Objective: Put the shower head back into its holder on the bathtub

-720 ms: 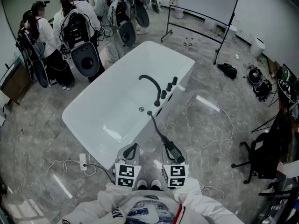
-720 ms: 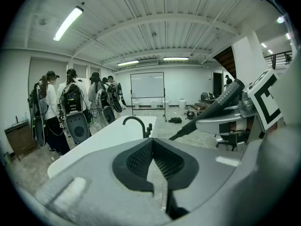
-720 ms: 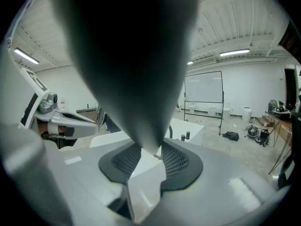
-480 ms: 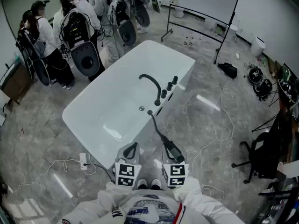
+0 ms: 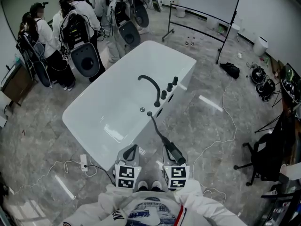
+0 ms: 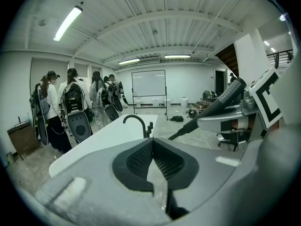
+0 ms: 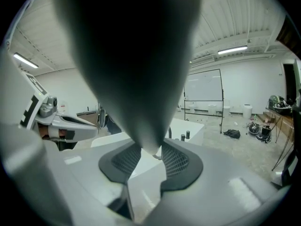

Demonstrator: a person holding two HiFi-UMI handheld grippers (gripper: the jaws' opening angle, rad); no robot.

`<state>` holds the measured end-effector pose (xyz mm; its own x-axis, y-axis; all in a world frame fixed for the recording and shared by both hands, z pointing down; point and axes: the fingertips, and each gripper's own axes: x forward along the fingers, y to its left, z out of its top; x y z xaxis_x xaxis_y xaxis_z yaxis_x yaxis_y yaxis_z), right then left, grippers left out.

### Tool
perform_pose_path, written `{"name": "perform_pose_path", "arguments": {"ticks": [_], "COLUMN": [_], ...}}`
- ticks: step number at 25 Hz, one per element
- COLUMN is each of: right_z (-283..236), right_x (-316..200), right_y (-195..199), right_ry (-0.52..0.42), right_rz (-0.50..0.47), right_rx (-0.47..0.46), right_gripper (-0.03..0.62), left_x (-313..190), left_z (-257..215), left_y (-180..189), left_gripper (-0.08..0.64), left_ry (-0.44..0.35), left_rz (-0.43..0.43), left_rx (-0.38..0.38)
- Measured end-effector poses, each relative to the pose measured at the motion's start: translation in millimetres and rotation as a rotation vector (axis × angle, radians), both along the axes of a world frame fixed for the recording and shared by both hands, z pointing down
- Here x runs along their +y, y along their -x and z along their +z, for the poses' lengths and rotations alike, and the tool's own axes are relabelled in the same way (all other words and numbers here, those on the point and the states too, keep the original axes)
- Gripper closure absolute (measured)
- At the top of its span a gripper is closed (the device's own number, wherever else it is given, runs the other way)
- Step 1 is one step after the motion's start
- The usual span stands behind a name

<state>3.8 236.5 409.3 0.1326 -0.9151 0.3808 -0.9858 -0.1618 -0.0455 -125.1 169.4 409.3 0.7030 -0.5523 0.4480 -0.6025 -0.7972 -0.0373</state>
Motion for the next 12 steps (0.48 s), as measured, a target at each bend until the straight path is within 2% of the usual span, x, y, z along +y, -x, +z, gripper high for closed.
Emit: {"name": "perform_pose_path", "arguments": {"ticks": [12], "right_z": [0.5], "right_x": [3.3], "right_y": [-10.5], "right_ry": [-0.013], "right_rz": [-0.046], "right_rx": [0.002], "right_gripper": [0.456], "left_x": [18.9], "left_z": [5.2], "left_y": [-5.0], "left_gripper": [0.560], "left_ry": [0.007], "left_rz": [-0.048], "left_rx": [0.001]}}
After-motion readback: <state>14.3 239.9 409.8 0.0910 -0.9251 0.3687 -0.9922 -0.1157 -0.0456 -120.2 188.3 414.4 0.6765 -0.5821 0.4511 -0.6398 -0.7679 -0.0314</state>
